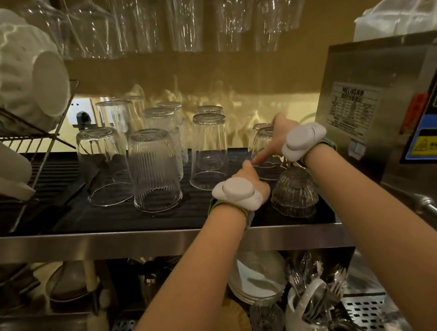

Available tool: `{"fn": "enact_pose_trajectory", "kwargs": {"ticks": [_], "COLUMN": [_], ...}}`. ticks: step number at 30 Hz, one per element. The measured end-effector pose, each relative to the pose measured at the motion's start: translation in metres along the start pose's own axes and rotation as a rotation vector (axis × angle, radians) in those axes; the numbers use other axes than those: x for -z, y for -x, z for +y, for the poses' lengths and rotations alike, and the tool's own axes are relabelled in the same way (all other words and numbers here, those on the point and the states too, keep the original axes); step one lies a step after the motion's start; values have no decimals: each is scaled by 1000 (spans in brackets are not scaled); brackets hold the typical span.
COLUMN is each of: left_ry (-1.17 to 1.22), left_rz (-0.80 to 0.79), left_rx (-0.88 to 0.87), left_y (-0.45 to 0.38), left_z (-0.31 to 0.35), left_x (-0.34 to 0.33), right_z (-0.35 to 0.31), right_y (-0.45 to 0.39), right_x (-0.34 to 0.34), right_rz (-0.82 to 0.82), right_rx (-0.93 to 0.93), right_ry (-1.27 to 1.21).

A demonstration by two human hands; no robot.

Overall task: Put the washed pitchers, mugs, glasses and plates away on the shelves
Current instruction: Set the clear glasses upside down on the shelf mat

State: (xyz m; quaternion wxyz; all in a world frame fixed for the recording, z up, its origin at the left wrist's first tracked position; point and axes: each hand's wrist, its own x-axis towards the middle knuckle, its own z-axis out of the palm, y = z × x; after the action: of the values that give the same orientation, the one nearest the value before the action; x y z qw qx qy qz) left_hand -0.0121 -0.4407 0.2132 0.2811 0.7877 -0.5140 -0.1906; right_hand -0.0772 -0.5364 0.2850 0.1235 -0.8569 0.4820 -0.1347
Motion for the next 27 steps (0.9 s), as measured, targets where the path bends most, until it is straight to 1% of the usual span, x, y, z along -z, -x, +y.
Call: {"fn": "enact_pose_trajectory", "kwargs": {"ticks": [6,11,15,19,22,23,27], "left_ry": [-137,-204,-221,-223,-222,-225,-198], "left_rz": [-55,-64,-49,-61,-62,-62,-56], "left_rx": [14,40,33,36,34,38,32], "left_y": [0,-1,-2,-4,-5,-4,-5], "left_z": [0,2,1,-1,-1,-1,-2], "left_x": [0,-1,-2,-3,-3,-3,-3], "right_z": [5,7,11,13,15,17,18], "right_y": [-3,-7,-8,-12,-13,-14,-6], "right_x": [-7,-10,-11,-15,-17,-18,-11], "right_rz": [-18,14,1,26,-7,-1,32], "right_rx": [-25,-25,-13,1,-47,-35,-12], "right_ry": [29,66,14,-61,-181,-194,-120]}}
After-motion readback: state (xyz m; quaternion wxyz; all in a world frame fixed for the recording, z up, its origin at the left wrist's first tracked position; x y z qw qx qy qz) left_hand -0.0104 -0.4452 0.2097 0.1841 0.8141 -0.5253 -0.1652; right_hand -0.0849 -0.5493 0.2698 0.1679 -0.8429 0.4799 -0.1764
